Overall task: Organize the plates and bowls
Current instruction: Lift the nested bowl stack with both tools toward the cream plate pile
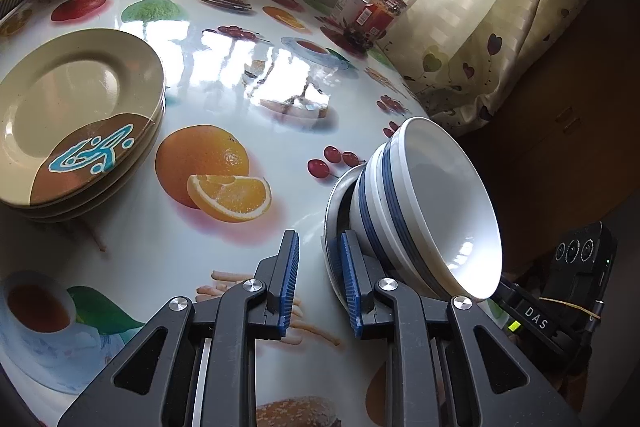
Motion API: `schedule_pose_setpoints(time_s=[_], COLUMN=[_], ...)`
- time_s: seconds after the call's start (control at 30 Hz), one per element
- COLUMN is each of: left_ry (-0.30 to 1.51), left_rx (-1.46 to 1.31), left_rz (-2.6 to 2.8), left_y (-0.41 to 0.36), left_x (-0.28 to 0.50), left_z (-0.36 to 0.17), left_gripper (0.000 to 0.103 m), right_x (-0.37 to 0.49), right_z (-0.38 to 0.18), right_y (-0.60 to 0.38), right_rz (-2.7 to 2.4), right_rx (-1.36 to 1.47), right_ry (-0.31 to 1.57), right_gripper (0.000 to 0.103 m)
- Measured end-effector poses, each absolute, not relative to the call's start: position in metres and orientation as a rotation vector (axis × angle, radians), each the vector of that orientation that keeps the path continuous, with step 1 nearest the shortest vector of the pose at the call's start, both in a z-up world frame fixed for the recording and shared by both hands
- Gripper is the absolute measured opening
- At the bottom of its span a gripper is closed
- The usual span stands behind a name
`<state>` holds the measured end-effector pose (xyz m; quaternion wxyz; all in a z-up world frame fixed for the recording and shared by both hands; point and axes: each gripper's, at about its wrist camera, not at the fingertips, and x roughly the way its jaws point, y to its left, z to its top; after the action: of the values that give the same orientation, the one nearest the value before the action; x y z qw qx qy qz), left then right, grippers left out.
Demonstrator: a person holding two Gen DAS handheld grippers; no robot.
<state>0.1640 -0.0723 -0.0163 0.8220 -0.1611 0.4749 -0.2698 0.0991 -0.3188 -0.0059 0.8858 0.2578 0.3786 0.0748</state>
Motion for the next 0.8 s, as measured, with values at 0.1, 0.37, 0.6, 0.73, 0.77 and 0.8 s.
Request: schedule_pose_setpoints(time_s=[0.1, 0.37, 0.6, 0.73, 0.77, 0.8], left_ry=[1.007, 0.992, 0.992, 0.987, 0.987, 0.988], left_rx=[-0.351, -0.378, -0.376, -0.392, -0.399, -0.406], left_rz=[-0.583, -0.618, -0.620, -0.629, -0.632, -0.635], left_y=[-0.0709, -0.0720, -0.0743, -0.0718, -0.0711, -0.0703], left_x=[0.1636, 0.1623, 0.1633, 0.1627, 0.1631, 0.1635], left_z=[-0.0178, -0.0183, -0.0185, -0.0202, -0.0206, -0.0210], left_gripper=[0.021, 0.009, 0.009, 0.009, 0.009, 0.009], right_x=[0.1008, 0.0992, 0.0977, 0.0968, 0.0967, 0.0967], right_z=[-0.0058, -0.0104, -0.0111, -0.0118, -0.0120, -0.0121], right_y=[-0.3184, -0.3244, -0.3250, -0.3254, -0.3255, -0.3255], right_rz=[0.165, 0.197, 0.204, 0.206, 0.207, 0.207], right_rx=[0.531, 0.590, 0.594, 0.594, 0.596, 0.594], right_ry=[0.785, 0.773, 0.766, 0.759, 0.759, 0.759], right_gripper=[0.012, 0.012, 0.012, 0.012, 0.012, 0.012])
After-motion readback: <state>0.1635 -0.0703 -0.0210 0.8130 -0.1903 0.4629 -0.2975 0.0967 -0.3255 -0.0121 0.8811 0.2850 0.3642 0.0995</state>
